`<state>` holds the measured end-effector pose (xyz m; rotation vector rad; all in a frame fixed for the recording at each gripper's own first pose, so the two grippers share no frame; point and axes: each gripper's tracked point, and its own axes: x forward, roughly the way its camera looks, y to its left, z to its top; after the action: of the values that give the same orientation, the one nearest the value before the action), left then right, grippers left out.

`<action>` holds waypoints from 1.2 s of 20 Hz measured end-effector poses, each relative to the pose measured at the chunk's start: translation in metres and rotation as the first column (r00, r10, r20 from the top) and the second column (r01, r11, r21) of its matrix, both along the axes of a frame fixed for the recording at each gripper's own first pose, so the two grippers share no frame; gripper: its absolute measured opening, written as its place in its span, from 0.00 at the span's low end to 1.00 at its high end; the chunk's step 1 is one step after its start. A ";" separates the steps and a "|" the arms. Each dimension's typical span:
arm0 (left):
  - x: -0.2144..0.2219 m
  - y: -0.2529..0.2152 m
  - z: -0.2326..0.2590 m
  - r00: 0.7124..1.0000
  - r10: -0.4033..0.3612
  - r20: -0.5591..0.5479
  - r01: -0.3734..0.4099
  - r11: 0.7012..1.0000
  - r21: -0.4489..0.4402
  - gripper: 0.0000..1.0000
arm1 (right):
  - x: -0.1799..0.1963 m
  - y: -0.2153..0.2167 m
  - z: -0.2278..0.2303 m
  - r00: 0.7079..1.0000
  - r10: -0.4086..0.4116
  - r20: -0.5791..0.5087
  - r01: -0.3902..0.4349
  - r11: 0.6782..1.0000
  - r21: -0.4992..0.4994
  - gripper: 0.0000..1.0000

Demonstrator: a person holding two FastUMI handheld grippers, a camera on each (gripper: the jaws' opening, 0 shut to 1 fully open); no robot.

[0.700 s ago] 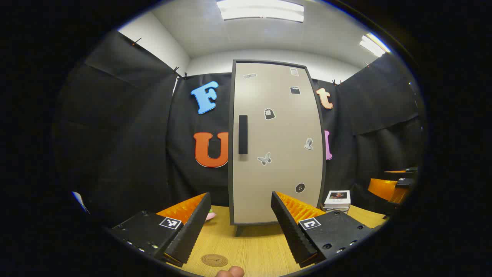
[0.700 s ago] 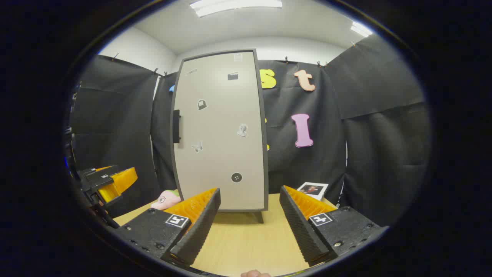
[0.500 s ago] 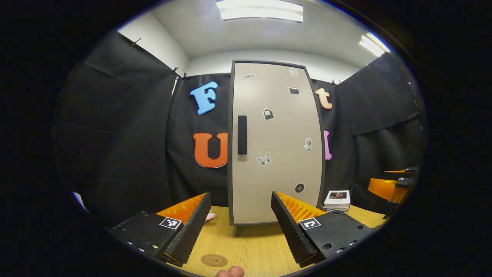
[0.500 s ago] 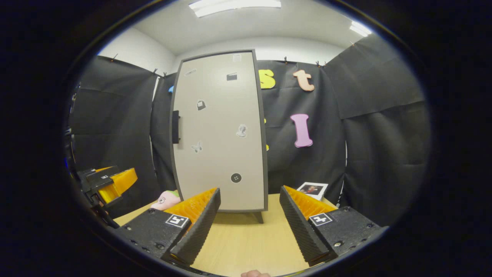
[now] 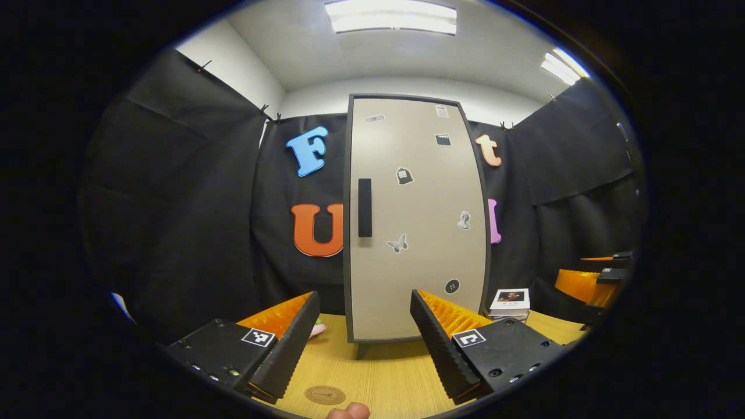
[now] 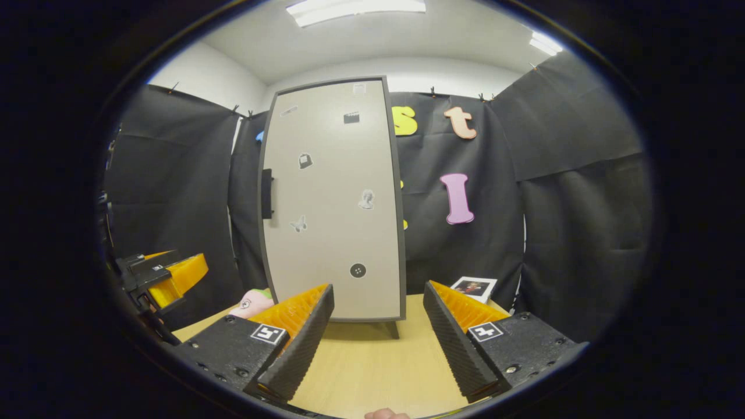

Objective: Open the cabinet door with the right hand, grasp the bottle in the cabinet with the left hand and place it on the coaster, then close the cabinet door with the right hand.

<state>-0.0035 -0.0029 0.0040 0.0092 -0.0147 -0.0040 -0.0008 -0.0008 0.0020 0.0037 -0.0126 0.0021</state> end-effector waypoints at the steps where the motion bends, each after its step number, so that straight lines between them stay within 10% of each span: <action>1: 0.000 -0.001 0.000 1.000 0.001 0.000 -0.001 1.000 -0.001 0.95 | 0.000 0.000 0.000 1.000 0.001 0.000 -0.001 1.000 0.000 0.94; 12: -0.005 -0.002 -0.002 1.000 -0.001 -0.008 0.001 1.000 0.007 0.95 | 0.008 0.010 0.007 0.998 0.058 -0.001 -0.058 0.998 -0.032 0.94; 24: -0.023 0.003 -0.006 1.000 0.009 -0.017 -0.009 1.000 0.011 0.95 | 0.095 0.120 0.066 0.935 0.353 -0.030 -0.354 0.933 -0.064 0.99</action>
<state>-0.0269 -0.0001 -0.0020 0.0199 0.0024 0.0052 0.0940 0.1188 0.0678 -0.0624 0.0068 0.3640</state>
